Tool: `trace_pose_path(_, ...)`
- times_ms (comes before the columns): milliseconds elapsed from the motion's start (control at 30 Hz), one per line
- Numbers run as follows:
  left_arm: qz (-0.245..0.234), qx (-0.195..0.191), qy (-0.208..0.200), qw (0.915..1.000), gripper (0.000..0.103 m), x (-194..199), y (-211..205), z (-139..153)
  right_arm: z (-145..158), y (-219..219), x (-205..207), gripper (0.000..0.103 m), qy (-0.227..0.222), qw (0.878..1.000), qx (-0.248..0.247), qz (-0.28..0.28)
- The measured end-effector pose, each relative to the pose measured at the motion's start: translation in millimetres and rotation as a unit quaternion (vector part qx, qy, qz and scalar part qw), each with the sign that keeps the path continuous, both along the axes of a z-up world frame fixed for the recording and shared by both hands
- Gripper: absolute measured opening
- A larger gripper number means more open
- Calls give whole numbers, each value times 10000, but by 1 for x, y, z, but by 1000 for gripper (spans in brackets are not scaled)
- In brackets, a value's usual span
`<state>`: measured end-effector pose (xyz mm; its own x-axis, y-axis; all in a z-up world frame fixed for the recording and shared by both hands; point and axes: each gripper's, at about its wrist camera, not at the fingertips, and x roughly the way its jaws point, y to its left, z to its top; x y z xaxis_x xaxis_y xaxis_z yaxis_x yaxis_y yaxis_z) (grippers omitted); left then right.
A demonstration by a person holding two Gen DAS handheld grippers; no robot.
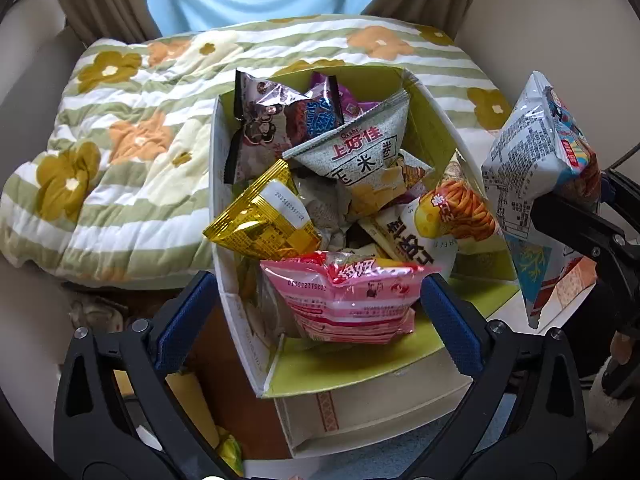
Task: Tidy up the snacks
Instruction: 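Carry both packets over the box and open both grippers to drop them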
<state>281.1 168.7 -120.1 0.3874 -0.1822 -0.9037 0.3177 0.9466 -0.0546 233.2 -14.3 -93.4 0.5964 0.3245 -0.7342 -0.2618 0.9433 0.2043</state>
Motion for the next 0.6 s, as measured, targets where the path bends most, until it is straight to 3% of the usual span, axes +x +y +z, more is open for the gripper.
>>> trace_pose_path(267,503,-400,-1,9979,101,-25,31,2,-5,12,1,62,160,9997,170,-25)
trace_pose_path(467,811,-443,-160,9956,101,-33,52,3,-10,27,9,63,320,9994,119,44)
trace_pose_path(567,849,-400,-214,9954,101,-33,62,1,-18,37,16,74,525,9984,205,94)
trace_pose_path(600,864,-401,-229,9952,101,-33,65,0,-20,38,17,88,535,9983,206,73)
